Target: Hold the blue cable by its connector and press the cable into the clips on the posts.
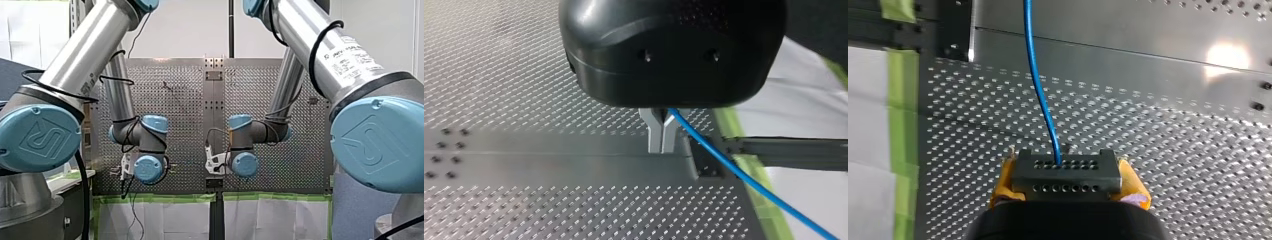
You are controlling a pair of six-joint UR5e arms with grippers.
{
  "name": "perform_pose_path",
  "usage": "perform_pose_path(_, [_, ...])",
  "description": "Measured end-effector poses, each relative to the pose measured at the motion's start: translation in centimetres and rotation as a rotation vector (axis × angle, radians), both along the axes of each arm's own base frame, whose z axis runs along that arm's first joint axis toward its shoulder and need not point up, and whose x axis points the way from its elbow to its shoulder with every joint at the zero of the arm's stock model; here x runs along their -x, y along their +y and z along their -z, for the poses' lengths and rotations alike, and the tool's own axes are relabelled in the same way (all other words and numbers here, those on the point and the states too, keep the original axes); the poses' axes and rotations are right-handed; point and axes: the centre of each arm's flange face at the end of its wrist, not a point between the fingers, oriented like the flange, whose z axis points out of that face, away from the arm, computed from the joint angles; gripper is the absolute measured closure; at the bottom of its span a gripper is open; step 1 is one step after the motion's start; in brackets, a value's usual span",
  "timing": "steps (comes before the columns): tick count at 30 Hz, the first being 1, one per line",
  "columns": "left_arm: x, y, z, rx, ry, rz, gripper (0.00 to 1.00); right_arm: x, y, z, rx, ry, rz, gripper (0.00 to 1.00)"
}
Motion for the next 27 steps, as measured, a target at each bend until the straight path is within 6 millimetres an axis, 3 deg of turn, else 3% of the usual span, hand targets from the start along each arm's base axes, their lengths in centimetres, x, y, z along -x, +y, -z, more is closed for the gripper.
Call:
perform_pose_path(14, [-0.6,0.5,-3.8,0.086,-0.022,-0.049,1.0,-2.7,-1.2,-7.9,0.012,-0.099,-0.068,1.0])
perform_pose_path(27, [-4.8,0.2,-9.5,0.148,-0.101,-0.104,1.0,-4.0,-1.7,-16.0,0.063,-0.137,-0.109,1.0])
